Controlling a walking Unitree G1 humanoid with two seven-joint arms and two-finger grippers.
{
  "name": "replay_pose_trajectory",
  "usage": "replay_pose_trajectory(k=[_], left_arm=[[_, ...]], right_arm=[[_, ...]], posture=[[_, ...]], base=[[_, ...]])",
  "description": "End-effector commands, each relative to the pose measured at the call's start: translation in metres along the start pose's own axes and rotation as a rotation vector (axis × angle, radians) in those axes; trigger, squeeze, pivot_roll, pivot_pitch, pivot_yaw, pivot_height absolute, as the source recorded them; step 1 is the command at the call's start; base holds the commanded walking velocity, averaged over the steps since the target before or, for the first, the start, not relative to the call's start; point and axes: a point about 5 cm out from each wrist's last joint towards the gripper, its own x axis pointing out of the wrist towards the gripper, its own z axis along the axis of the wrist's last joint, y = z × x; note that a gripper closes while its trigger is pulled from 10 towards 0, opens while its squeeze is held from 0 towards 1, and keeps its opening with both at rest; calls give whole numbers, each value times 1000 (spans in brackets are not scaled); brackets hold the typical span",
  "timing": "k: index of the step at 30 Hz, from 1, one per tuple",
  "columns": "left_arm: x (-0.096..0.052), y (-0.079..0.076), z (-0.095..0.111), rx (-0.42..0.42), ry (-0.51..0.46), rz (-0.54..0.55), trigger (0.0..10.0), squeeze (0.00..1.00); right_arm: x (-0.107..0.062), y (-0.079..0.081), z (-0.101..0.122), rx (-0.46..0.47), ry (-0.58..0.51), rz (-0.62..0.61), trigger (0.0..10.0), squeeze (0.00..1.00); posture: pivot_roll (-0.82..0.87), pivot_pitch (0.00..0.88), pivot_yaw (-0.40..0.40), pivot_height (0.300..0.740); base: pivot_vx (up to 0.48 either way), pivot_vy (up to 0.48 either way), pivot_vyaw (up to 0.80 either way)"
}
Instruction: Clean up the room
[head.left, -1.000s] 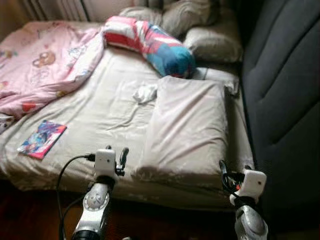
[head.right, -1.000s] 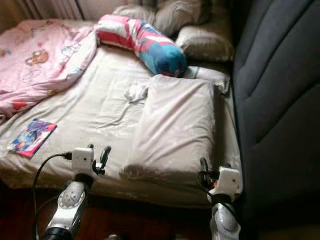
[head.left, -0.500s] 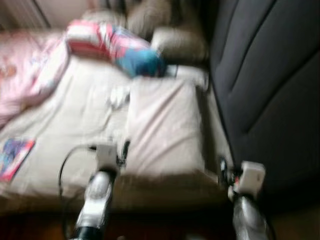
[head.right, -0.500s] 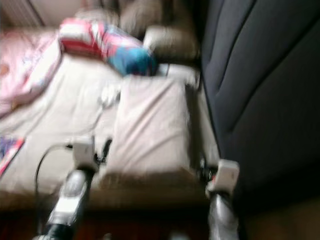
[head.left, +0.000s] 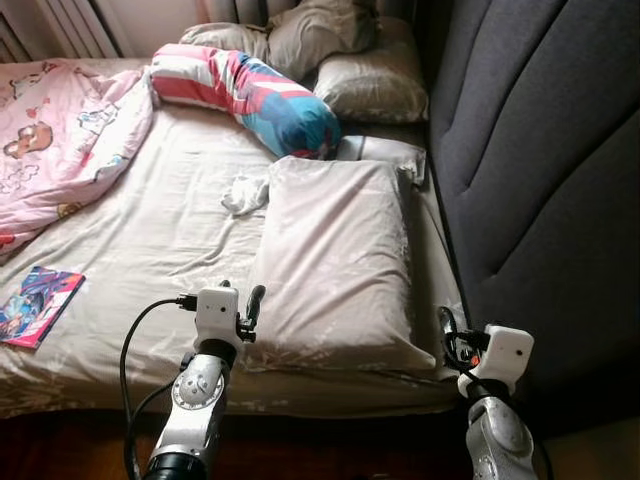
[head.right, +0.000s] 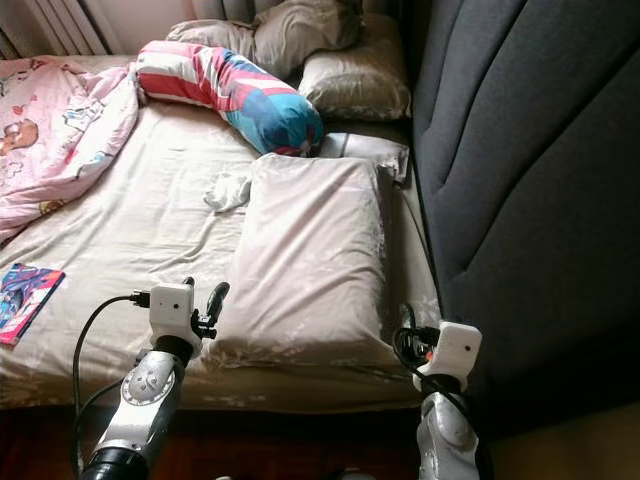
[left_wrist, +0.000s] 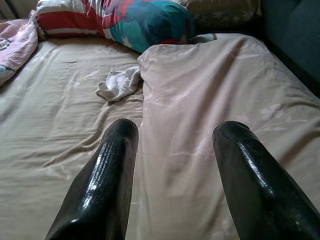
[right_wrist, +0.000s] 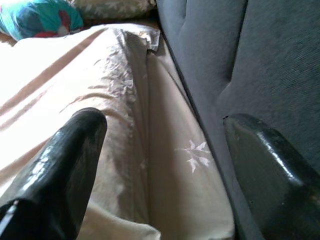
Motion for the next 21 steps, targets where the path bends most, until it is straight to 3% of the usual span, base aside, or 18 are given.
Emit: replay_pose_trajectory(k=[1, 7, 21], left_arm=[[-2, 2, -1, -17, 15, 6, 10000, 0], [-1, 1, -2, -21, 29, 1, 10000, 0], [2, 0, 1, -21, 33, -38, 10000, 0]], right_arm=[[-2, -1, 0, -8, 6, 3, 10000, 0], [-2, -2, 0, -8, 7, -2, 10000, 0], [3, 0, 5, -1, -2, -3, 10000, 0]], posture=[[-128, 194, 23, 740], [-129, 198, 23, 740], [-135, 222, 25, 740]], base=[[0, 0, 0], [0, 360, 0], [0, 0, 0]])
